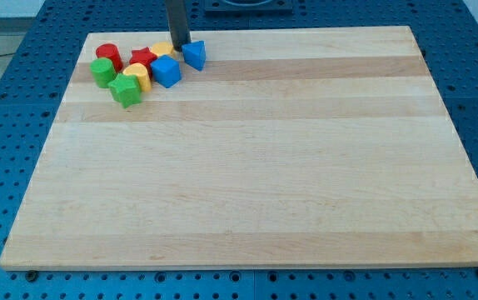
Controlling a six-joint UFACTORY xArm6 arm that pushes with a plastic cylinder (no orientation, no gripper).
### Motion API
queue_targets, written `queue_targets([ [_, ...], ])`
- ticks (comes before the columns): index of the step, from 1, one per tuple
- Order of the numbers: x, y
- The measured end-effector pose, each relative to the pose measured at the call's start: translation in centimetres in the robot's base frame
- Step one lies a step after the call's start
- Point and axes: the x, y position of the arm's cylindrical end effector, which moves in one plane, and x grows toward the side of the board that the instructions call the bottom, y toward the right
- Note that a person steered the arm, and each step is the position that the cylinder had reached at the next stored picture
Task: Place the yellow heart towards the bottom right of the blue cube
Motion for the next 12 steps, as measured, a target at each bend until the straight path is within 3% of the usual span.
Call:
queue_targets([
  [1,-2.9,-0.4],
  [2,-2.8,-1.5],
  [5,-2.8,-18.4],
  [6,-2.3,-18.5],
  [7,3.4,-18.6],
  [8,6.1,-18.6],
  [12,4.1,-11.4],
])
